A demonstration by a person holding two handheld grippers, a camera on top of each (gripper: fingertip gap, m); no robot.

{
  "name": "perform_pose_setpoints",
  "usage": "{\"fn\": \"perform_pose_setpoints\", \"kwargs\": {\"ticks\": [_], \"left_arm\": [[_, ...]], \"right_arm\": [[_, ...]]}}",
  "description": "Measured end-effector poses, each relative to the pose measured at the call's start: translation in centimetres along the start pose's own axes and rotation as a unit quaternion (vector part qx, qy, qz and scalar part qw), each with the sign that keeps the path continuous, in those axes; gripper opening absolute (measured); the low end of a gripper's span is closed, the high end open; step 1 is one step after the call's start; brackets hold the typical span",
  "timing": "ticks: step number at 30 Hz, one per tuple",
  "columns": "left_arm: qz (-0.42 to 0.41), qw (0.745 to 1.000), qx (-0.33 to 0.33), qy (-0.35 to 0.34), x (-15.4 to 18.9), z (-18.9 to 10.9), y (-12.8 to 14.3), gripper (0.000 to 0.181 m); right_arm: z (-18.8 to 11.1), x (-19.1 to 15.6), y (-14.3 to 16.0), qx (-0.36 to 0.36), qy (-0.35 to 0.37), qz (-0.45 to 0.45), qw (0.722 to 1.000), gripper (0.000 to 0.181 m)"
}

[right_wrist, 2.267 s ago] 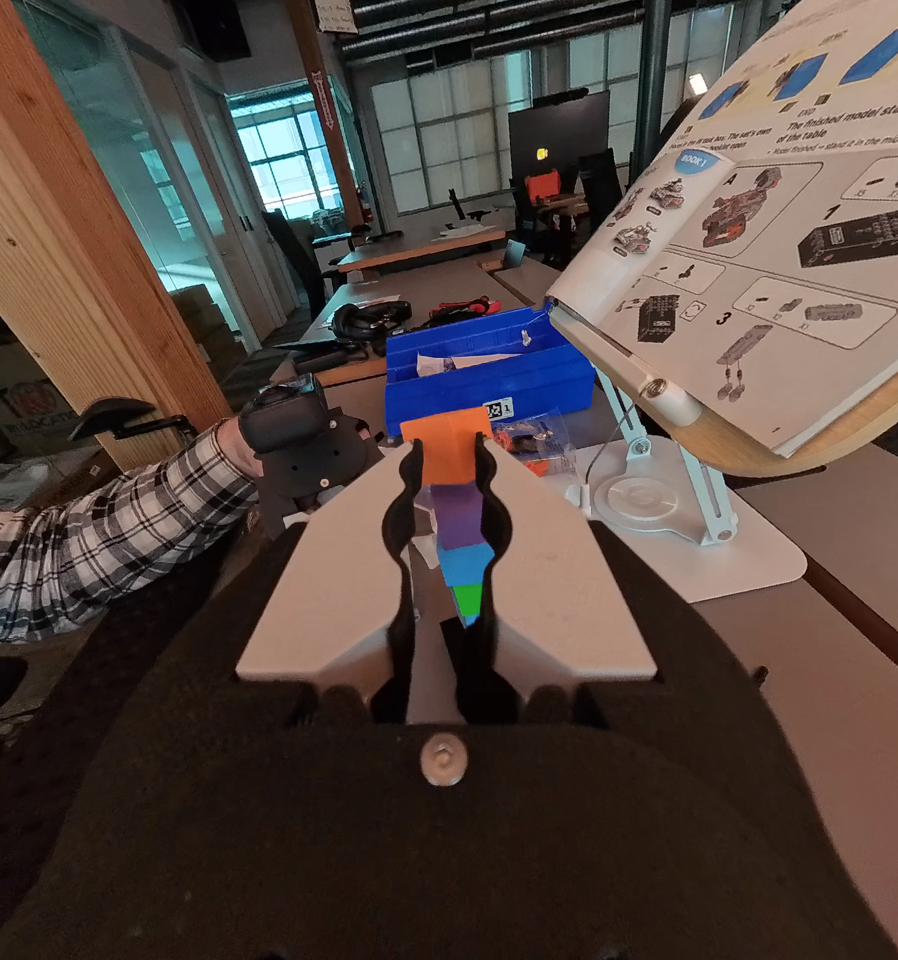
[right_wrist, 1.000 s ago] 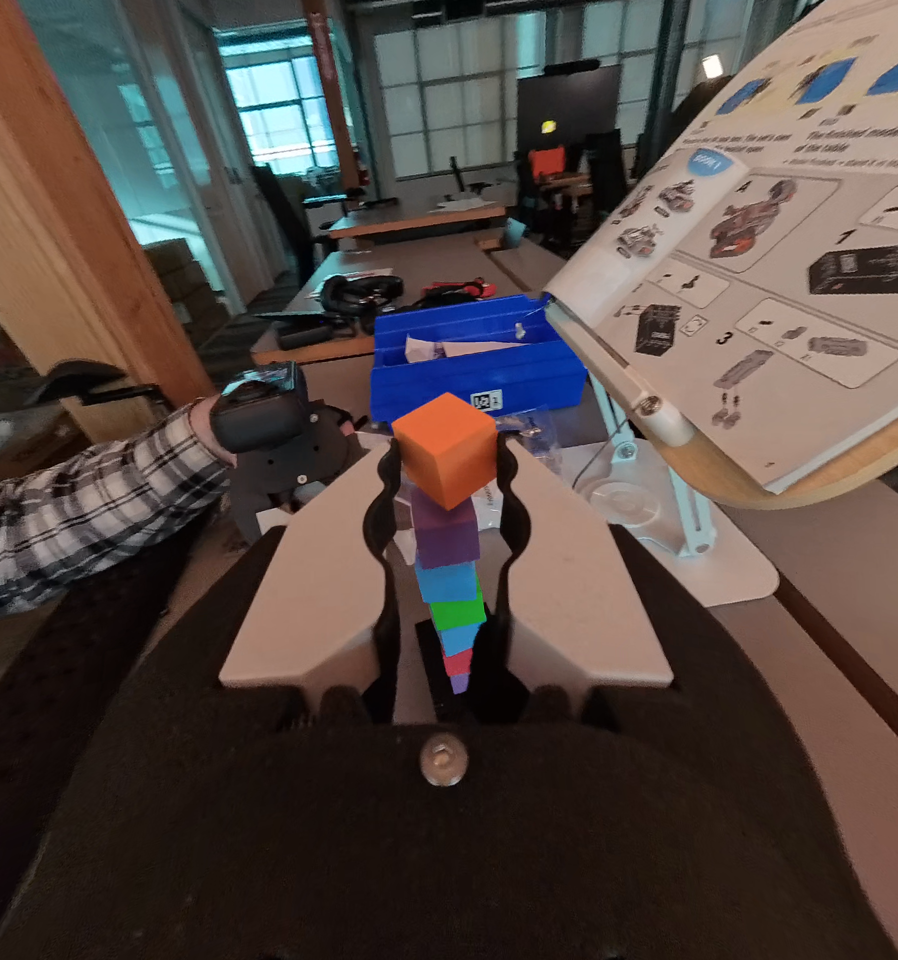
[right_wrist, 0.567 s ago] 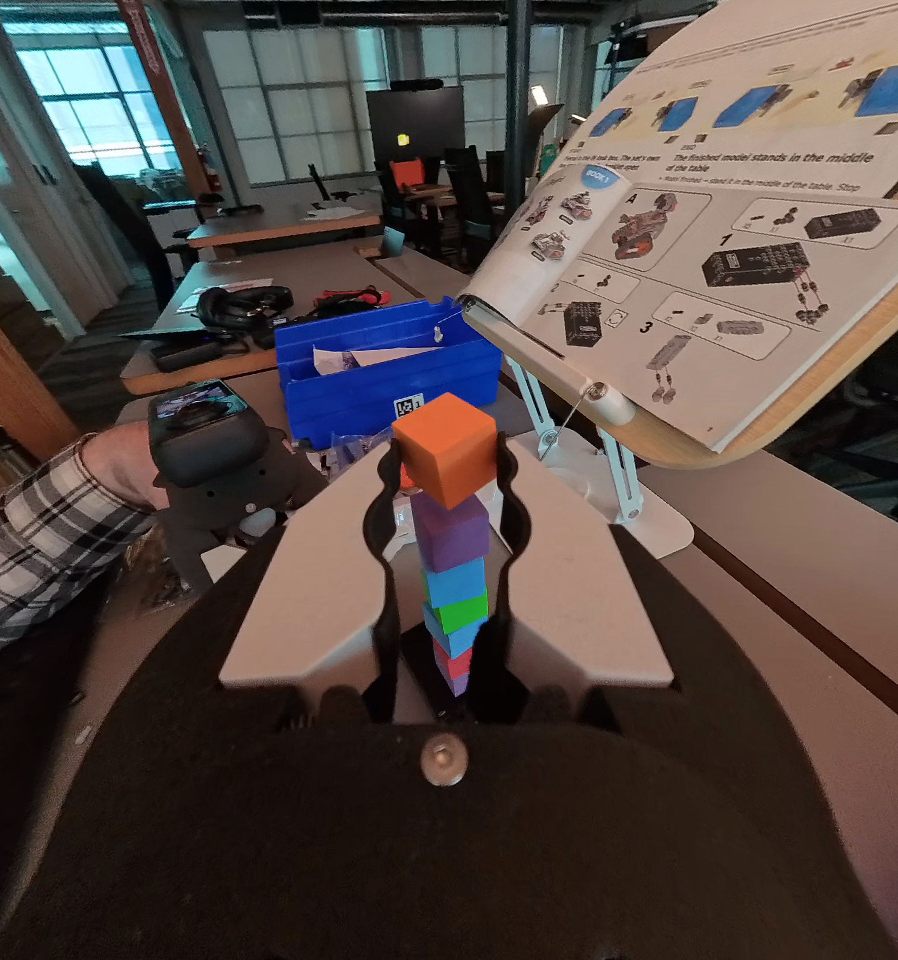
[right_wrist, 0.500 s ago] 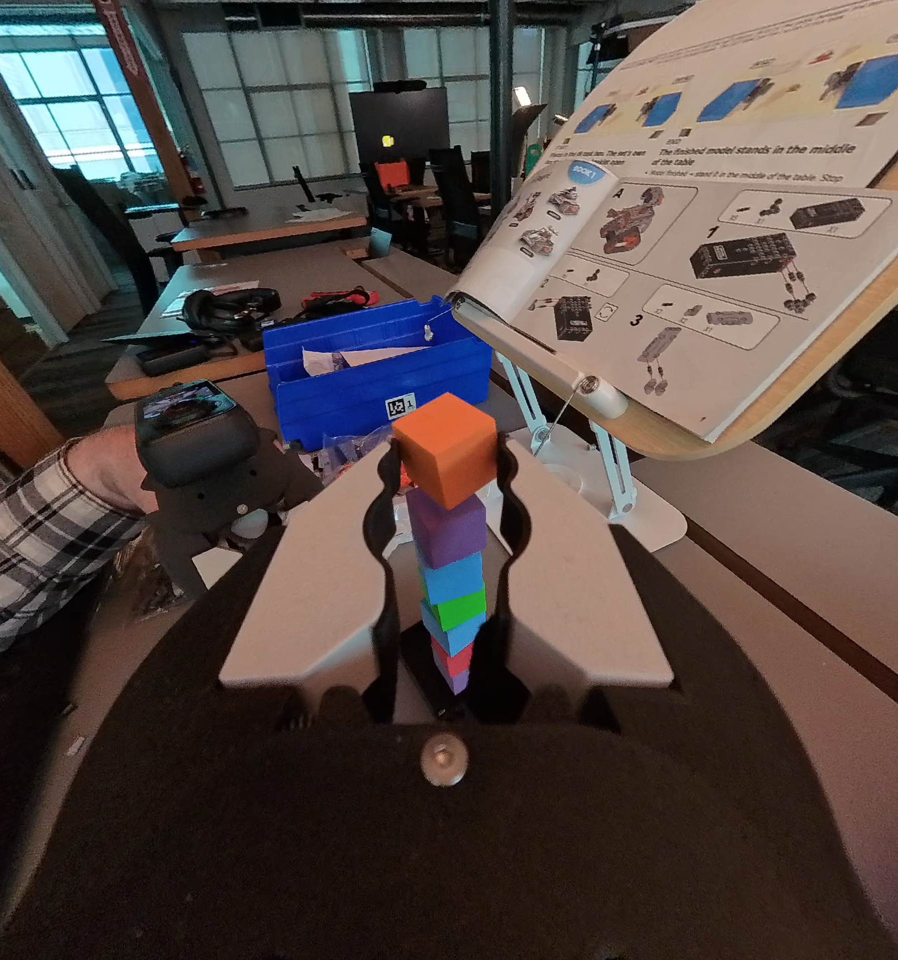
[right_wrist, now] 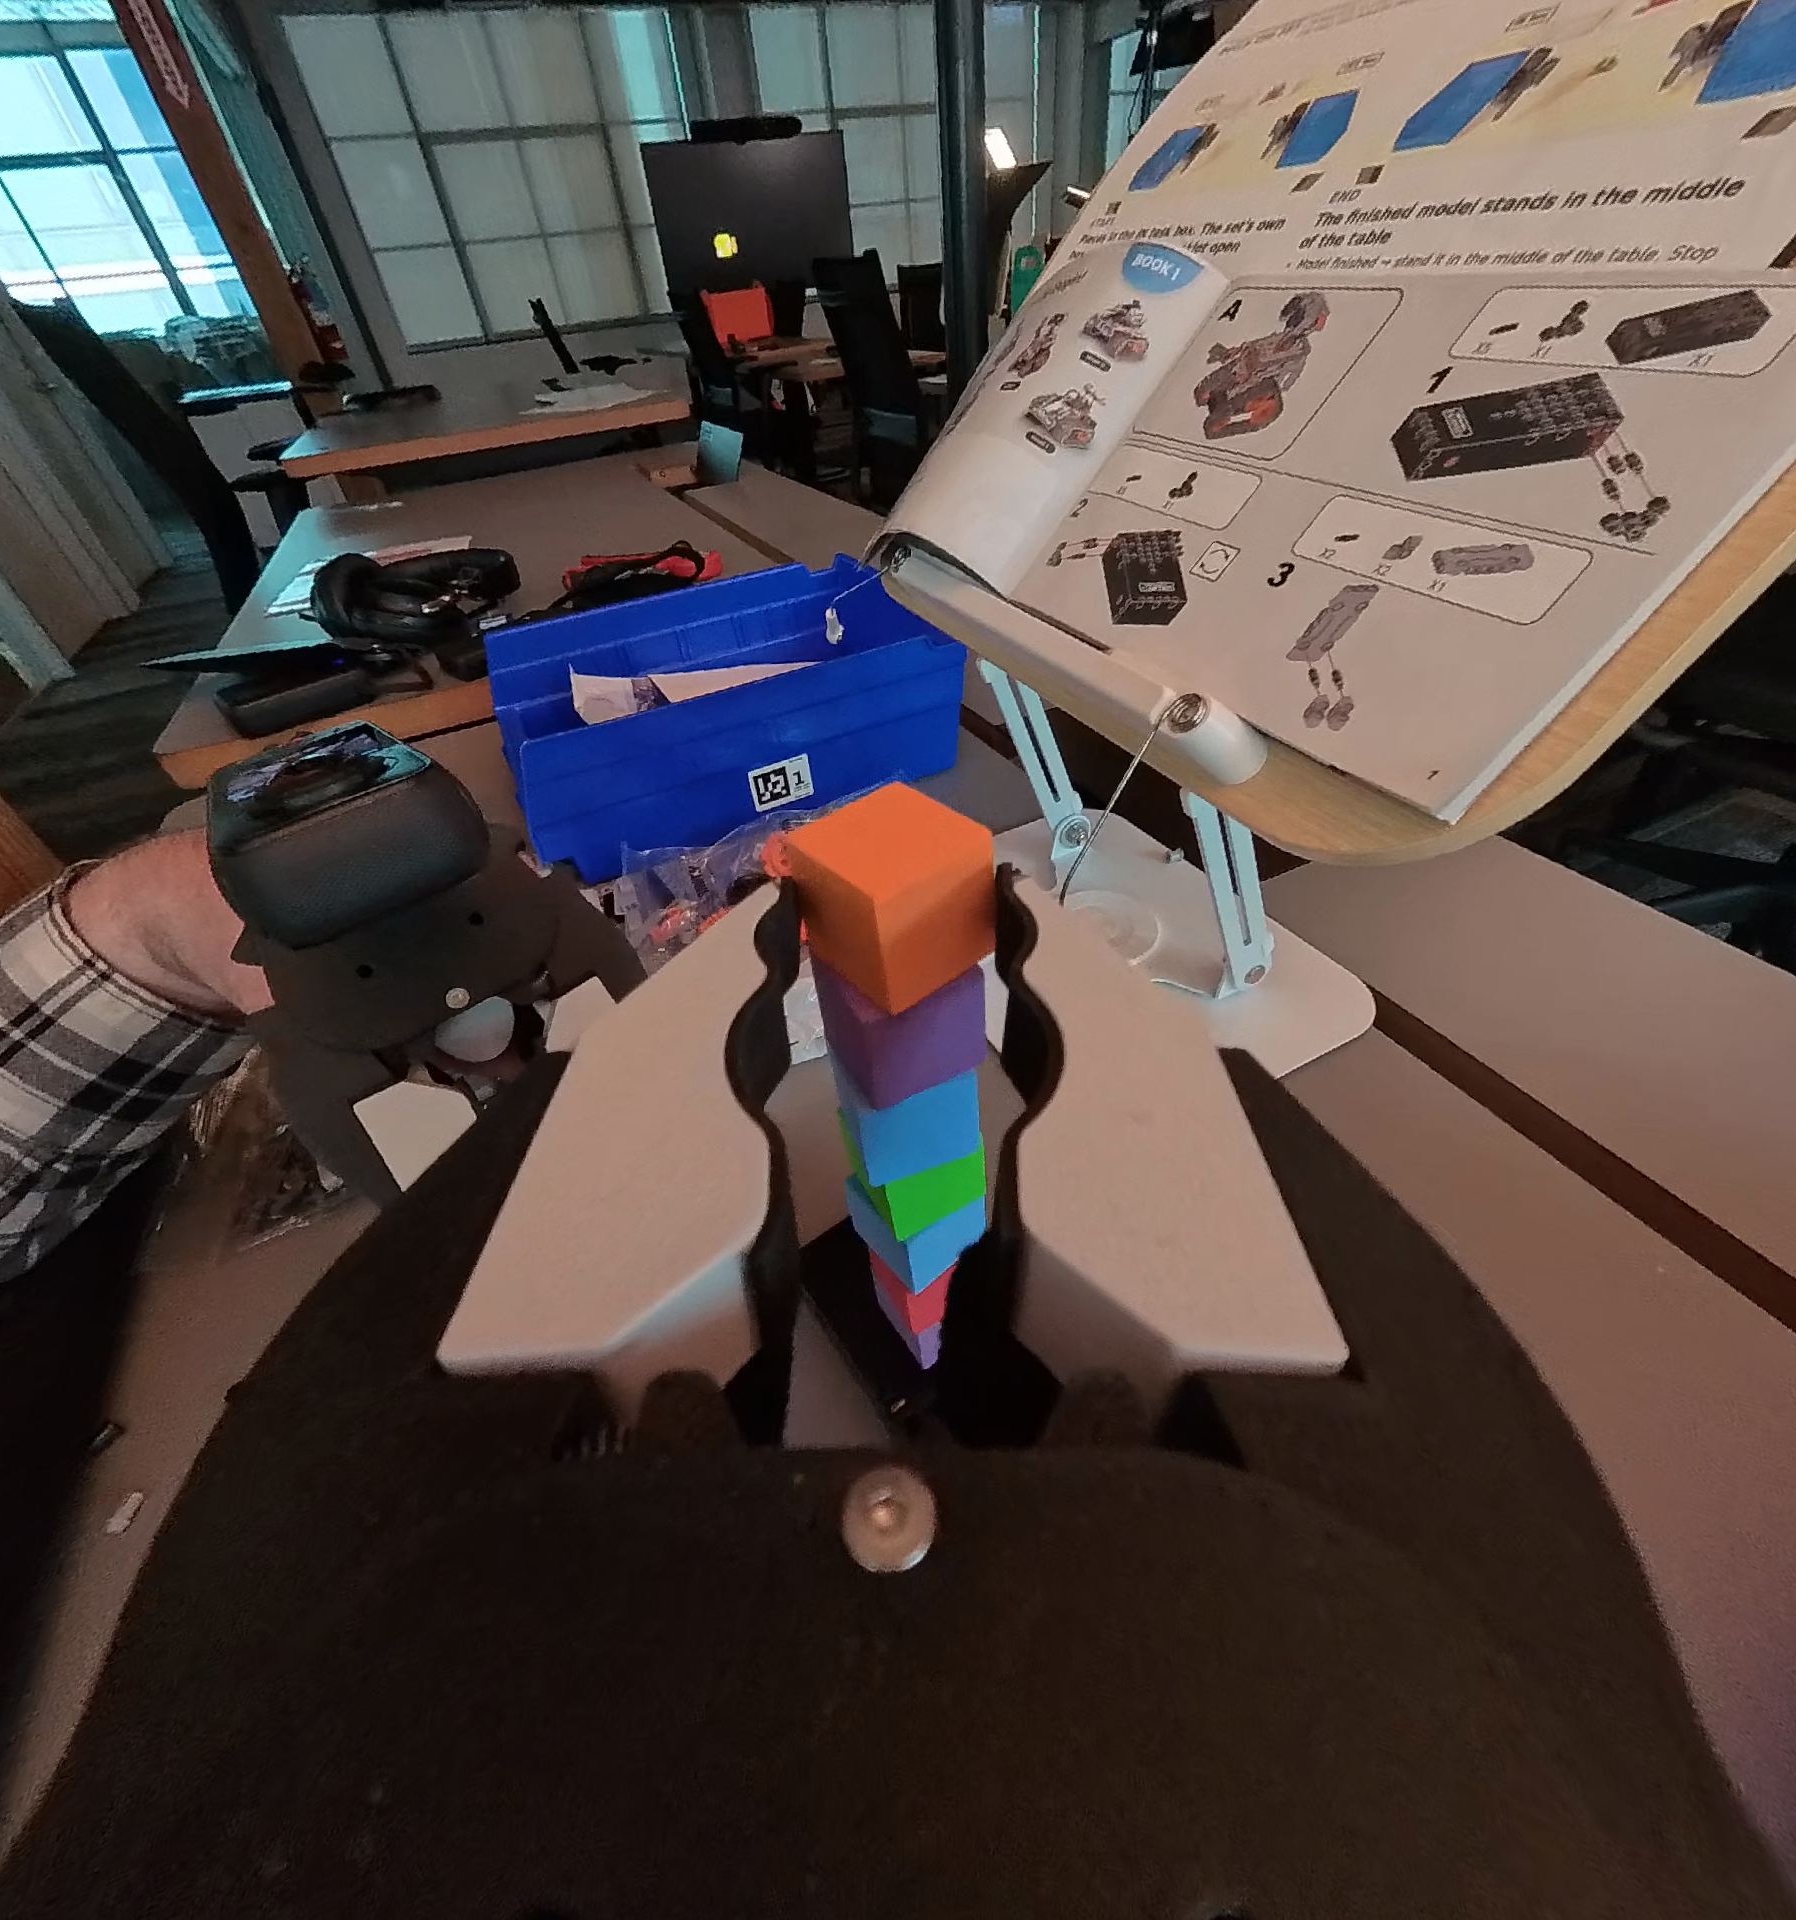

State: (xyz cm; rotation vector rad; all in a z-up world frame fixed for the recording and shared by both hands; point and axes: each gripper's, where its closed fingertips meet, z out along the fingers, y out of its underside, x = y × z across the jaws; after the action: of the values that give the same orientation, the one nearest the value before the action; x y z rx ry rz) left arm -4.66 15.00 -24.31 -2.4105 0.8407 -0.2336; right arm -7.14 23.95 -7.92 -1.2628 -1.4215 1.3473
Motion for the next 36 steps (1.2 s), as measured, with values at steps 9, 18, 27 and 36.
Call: {"fn": "perform_pose_setpoints", "kwargs": {"ticks": [9, 18, 27, 36], "left_arm": [[-0.001, 1.000, 0.007, -0.007, -0.3, -0.2, -0.2, 0.039], [-0.007, 0.999, 0.021, -0.044, -1.6, -0.9, -0.7, 0.054], [-0.006, 0.994, 0.038, -0.107, -3.5, -1.7, -1.9, 0.062], [0.009, 0.988, 0.050, -0.148, -3.8, -2.1, -3.6, 0.059]], "right_arm": [[-1.4, 0.6, -0.4, 0.006, 0.014, 0.004, 1.000, 0.047], [-6.2, 1.9, 2.0, -0.071, 0.127, -0.076, 0.986, 0.056], [-8.4, 1.0, 5.4, -0.119, 0.199, -0.095, 0.968, 0.065], [-8.5, 0.9, 8.0, -0.130, 0.217, -0.089, 0.963, 0.065]]}}
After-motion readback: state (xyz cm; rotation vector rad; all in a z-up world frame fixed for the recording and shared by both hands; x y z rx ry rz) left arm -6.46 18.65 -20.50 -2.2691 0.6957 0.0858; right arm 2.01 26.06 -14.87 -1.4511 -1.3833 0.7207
